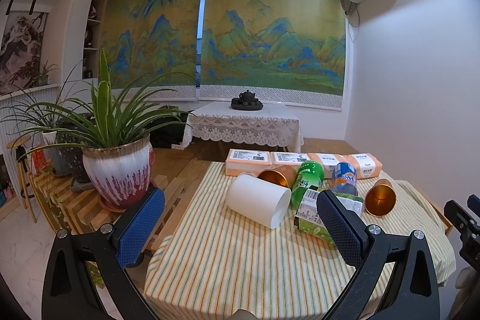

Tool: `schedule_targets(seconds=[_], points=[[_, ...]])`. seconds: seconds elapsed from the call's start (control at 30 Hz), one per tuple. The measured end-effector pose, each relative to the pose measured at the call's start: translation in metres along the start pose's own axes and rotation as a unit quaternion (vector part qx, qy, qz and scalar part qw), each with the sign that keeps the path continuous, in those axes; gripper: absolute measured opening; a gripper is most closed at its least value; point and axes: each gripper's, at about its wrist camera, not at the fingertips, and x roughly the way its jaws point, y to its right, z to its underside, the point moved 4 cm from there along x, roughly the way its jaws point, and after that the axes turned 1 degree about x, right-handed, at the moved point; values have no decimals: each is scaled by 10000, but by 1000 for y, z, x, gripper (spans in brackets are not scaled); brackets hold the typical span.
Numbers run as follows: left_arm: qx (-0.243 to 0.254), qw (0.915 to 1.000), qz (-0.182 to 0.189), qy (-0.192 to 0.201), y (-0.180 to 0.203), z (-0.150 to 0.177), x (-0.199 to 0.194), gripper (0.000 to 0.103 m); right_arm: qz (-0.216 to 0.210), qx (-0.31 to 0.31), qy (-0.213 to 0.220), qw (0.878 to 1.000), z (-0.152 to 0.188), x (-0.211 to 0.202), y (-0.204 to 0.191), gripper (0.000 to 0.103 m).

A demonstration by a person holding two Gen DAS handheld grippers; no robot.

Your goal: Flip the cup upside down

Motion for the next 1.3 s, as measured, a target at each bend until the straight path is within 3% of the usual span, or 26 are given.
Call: schedule_targets(seconds=[0.43, 0.63, 0.73, 0.87, 0.97, 1.07, 1.17, 1.23, 1.3], points=[[68, 9999, 54, -90, 4, 2, 8, 103, 10, -24, -14, 10000, -1, 5, -6, 84], [306, 9983, 263, -426, 8, -10, 33, 103, -27, -1, -32, 10000, -3, 10, -5, 84], [690, 9937, 459, -761, 17, -22, 58, 103, -44, 58, -52, 10000, -3, 16, -1, 84], [1001, 9797, 906, -1480, 30, -38, 105, 103, -53, 134, -102, 9998, 0, 25, 5, 84], [1342, 9668, 942, -1961, 41, -52, 150, 103, -66, 198, -141, 9997, 1, 31, 11, 84], [1258, 9467, 1214, -2707, 52, -60, 198, 103, -40, 232, -167, 9996, 3, 38, 17, 84], [1085, 9303, 1241, -3276, 58, -64, 247, 101, -7, 289, -196, 9994, 6, 44, 25, 84], [1062, 9192, 1263, -3575, 63, -62, 276, 101, 22, 342, -221, 9992, 7, 49, 31, 84], [1105, 9134, 1158, -3742, 66, -58, 301, 99, 81, 384, -254, 9989, 8, 54, 39, 84]])
